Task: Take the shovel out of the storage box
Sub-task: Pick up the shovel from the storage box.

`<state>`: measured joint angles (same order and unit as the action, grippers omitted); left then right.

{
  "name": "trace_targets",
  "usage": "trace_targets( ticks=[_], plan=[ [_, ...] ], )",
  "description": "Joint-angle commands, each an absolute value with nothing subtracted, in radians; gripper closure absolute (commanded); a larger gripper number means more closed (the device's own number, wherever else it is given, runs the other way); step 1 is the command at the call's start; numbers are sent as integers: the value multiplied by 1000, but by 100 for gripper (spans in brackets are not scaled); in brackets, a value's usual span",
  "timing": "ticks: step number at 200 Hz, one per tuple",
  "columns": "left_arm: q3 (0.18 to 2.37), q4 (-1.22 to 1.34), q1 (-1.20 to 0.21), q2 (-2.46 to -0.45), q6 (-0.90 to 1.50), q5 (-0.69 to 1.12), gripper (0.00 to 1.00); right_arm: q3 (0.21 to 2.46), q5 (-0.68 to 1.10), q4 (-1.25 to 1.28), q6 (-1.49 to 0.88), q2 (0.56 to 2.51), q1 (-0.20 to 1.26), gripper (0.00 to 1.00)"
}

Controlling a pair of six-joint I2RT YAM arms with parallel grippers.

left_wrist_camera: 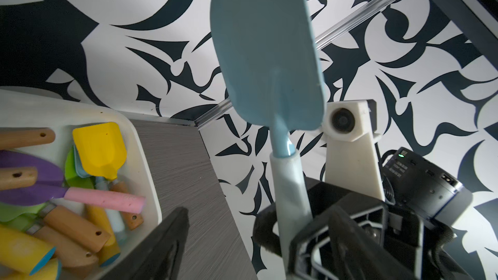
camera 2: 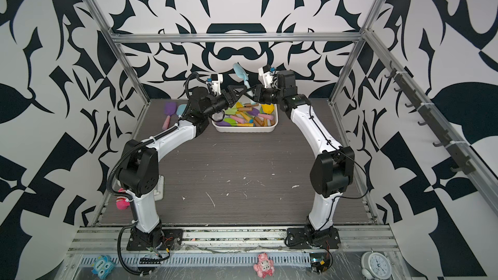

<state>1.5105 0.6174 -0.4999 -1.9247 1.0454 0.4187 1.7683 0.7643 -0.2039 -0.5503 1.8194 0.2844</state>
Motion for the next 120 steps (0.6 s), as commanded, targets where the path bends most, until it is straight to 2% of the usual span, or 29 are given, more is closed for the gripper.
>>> trace_targets(
  ticks=[1, 89, 120],
  plan=[
    [1530, 741, -495, -1945, 1084, 452, 16, 1748, 838, -47, -609, 1758, 293, 99],
    [1588, 850, -453, -2007, 1177, 595, 33, 1689, 936, 41, -632, 1715, 296, 99],
    [1586, 859, -435, -2009, 1201, 648, 44, 1677, 960, 55, -626, 1711, 295, 100]
  ],
)
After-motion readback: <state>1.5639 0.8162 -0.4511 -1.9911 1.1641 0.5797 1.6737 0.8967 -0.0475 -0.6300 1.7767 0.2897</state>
